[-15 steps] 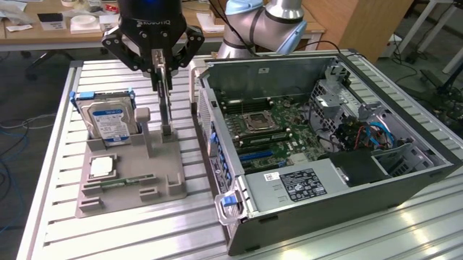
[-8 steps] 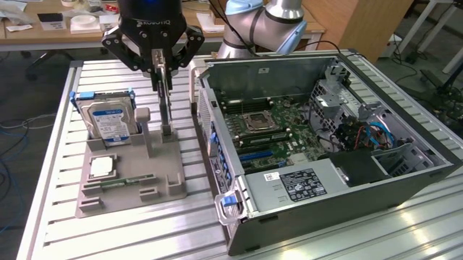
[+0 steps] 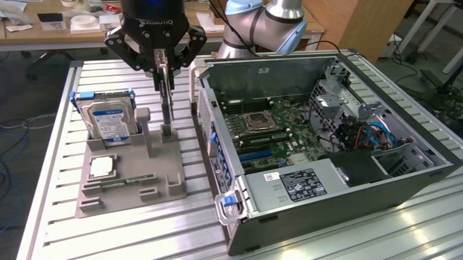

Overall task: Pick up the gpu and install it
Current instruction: 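Pick up the gpu and move the gpu toward the slot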

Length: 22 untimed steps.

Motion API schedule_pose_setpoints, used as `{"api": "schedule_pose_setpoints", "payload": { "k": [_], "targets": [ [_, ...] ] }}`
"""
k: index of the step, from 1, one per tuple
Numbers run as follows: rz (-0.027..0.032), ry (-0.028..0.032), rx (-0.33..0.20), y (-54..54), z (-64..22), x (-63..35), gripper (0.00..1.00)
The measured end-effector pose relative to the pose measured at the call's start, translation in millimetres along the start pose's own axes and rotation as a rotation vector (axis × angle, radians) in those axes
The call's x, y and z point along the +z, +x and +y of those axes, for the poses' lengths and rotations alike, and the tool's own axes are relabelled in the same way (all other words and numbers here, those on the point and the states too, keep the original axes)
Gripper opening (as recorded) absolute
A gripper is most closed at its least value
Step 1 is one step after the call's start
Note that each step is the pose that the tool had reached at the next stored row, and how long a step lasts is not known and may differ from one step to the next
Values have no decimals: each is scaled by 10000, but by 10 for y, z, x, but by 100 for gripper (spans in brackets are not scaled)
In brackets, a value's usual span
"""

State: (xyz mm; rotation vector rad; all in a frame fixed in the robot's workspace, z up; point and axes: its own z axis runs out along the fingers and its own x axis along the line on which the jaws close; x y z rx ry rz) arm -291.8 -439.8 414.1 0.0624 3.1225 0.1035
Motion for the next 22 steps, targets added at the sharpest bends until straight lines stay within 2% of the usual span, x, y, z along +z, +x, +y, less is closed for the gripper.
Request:
{"api": "schedule_pose_setpoints", "payload": {
  "k": [10, 22],
  "targets": [
    [0, -3, 1, -106, 4, 2, 27],
    [0, -9, 1, -375, 15, 7, 27]
  ]
}}
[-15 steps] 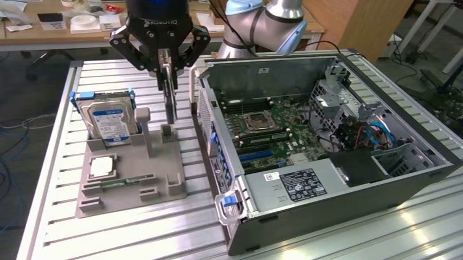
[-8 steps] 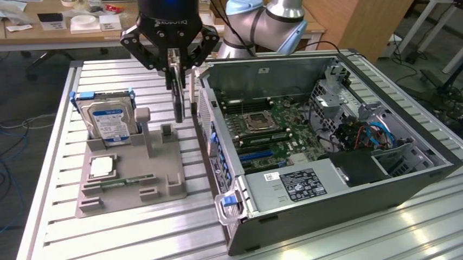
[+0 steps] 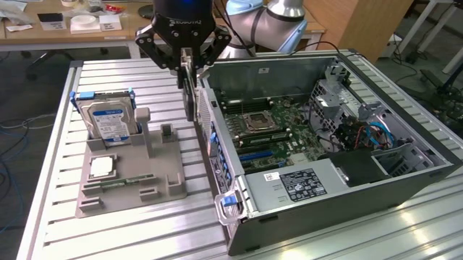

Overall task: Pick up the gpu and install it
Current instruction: 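Pick up the gpu and move the gpu toward the slot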

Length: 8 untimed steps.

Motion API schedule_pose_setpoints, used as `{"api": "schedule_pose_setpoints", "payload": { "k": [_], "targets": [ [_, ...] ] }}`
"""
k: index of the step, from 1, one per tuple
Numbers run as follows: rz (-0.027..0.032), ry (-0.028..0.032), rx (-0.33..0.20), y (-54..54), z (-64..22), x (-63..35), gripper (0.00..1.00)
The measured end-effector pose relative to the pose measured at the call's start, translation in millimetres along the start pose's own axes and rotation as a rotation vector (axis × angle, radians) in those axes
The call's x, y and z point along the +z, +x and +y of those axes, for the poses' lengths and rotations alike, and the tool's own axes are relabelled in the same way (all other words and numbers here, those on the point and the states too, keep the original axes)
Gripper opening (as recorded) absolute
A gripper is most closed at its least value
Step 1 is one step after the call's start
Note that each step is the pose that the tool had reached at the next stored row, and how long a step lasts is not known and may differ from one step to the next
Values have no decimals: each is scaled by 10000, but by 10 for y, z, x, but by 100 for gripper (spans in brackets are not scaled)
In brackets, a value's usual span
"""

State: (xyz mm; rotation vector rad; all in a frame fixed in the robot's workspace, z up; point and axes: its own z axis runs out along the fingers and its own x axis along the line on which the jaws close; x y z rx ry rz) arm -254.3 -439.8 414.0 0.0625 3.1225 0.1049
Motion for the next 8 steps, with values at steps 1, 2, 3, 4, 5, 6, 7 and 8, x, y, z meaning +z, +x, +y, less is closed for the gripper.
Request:
{"api": "schedule_pose_setpoints", "payload": {
  "k": [1, 2, 3, 4, 5, 6, 7, 8],
  "targets": [
    [0, -2, 0, -24, 1, 1, 27],
    [-1, -2, 0, -48, 2, 1, 27],
    [1, -2, 0, -74, 3, 1, 27],
    [1, -5, -1, -99, 4, 2, 27],
    [1, -5, -1, -123, 5, 2, 27],
    [1, -7, 0, -146, 6, 2, 27],
    [0, -10, 0, -171, 7, 3, 27],
    [1, -12, 0, -195, 8, 3, 27]
  ]
}}
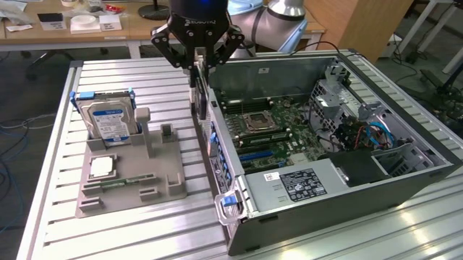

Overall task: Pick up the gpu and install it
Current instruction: 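Pick up the gpu and move the gpu toward the slot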

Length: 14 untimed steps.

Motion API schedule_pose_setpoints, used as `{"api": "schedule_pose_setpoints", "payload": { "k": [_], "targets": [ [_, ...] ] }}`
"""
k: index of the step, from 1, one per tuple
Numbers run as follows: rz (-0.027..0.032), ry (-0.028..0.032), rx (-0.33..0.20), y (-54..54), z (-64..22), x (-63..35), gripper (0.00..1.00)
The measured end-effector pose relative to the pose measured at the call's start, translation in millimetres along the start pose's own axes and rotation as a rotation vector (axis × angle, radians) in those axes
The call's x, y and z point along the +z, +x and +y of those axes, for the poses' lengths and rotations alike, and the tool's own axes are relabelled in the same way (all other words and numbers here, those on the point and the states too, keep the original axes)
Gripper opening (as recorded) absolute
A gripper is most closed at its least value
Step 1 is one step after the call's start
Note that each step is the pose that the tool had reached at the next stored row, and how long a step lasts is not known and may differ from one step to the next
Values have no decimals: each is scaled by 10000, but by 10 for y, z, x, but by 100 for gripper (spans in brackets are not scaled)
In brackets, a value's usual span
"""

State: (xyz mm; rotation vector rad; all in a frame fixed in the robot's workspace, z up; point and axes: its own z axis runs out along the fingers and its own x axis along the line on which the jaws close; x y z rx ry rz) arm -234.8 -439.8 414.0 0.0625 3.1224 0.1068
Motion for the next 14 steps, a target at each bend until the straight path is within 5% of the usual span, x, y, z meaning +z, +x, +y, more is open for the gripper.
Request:
{"api": "schedule_pose_setpoints", "payload": {
  "k": [14],
  "targets": [
    [1, -32, 1, -342, 13, 6, 27]
  ]
}}
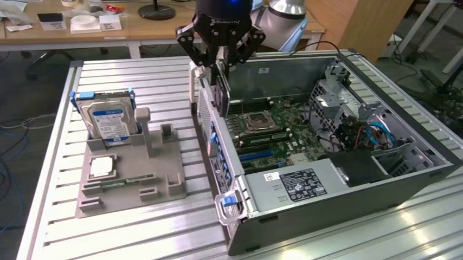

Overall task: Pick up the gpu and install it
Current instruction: 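Pick up the gpu and move the gpu toward the slot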

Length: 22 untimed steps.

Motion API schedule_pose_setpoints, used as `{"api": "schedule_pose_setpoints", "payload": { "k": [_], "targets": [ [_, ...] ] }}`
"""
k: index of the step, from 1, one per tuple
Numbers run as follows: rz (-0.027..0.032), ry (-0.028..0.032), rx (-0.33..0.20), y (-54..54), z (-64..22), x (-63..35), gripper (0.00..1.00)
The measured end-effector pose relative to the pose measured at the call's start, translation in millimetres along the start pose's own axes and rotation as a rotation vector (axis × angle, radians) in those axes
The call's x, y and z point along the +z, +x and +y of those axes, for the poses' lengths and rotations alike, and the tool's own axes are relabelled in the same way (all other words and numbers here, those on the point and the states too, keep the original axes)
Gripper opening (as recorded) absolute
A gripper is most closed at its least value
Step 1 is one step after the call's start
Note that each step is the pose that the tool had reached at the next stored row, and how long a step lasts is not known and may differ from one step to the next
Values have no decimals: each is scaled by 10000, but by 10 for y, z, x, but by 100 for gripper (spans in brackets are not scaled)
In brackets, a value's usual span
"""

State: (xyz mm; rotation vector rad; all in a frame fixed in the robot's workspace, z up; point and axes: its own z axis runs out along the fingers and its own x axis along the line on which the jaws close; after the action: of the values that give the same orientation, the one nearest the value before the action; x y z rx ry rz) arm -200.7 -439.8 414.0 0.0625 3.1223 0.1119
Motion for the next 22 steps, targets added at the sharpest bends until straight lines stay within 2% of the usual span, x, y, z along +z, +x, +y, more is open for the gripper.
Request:
{"api": "schedule_pose_setpoints", "payload": {
  "k": [22],
  "targets": [
    [1, -21, 1, -566, 22, 10, 27]
  ]
}}
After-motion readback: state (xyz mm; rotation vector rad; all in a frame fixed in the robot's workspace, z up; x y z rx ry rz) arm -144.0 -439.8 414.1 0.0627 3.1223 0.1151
